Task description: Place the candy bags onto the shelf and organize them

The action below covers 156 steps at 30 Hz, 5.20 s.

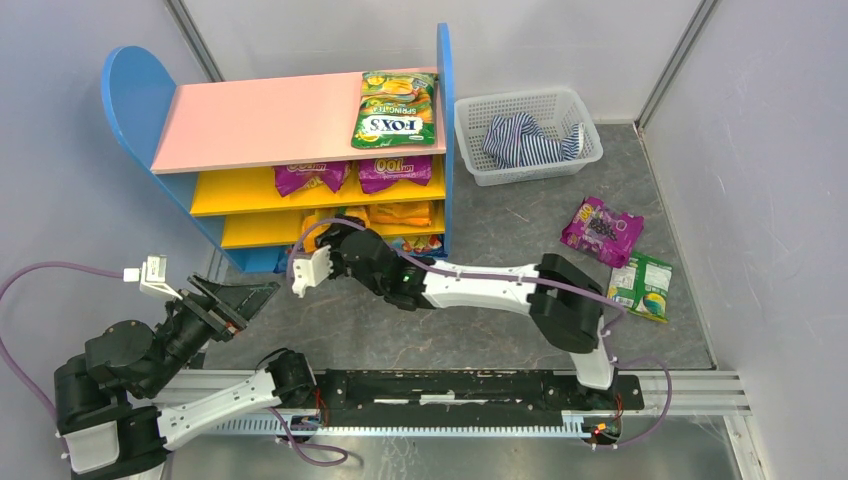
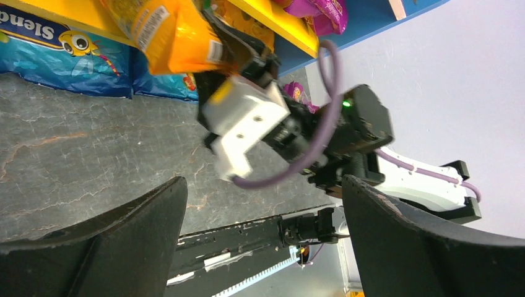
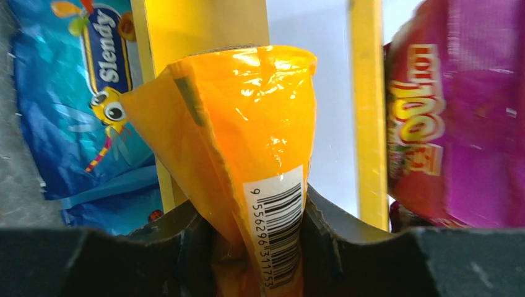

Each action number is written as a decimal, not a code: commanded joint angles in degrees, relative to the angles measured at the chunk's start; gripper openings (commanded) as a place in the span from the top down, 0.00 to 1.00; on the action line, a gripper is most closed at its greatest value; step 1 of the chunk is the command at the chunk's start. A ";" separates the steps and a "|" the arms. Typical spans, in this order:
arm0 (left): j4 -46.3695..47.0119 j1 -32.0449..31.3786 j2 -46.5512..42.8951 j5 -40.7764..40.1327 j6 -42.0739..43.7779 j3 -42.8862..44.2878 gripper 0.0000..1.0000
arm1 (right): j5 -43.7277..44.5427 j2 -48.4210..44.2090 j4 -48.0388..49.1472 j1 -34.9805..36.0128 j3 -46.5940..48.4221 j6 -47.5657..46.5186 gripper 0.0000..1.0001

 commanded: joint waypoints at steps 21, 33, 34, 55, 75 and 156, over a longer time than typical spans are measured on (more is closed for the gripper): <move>2.08 0.31 0.75 1.36 -3.35 -1.34 0.00 | -9.87 -1.40 -7.42 -0.75 3.55 5.59 0.16; 3.07 0.33 1.80 1.22 -2.87 -1.77 0.00 | -13.18 2.10 -5.33 -3.29 6.20 9.37 0.42; 3.10 0.36 1.81 1.08 -2.83 -1.84 0.00 | -13.34 2.56 -5.03 -3.84 6.63 9.91 0.44; 4.13 0.34 2.11 0.84 -2.51 -2.88 0.00 | -12.51 -10.56 -8.14 -1.62 1.32 25.07 0.15; 15.06 0.23 10.05 4.01 4.54 -18.06 0.00 | 14.10 -53.21 -17.37 -22.45 -56.11 57.88 0.02; 68.43 0.23 36.84 32.75 -6.42 -51.41 0.75 | -2.48 -43.30 -3.11 9.65 -61.14 48.50 0.02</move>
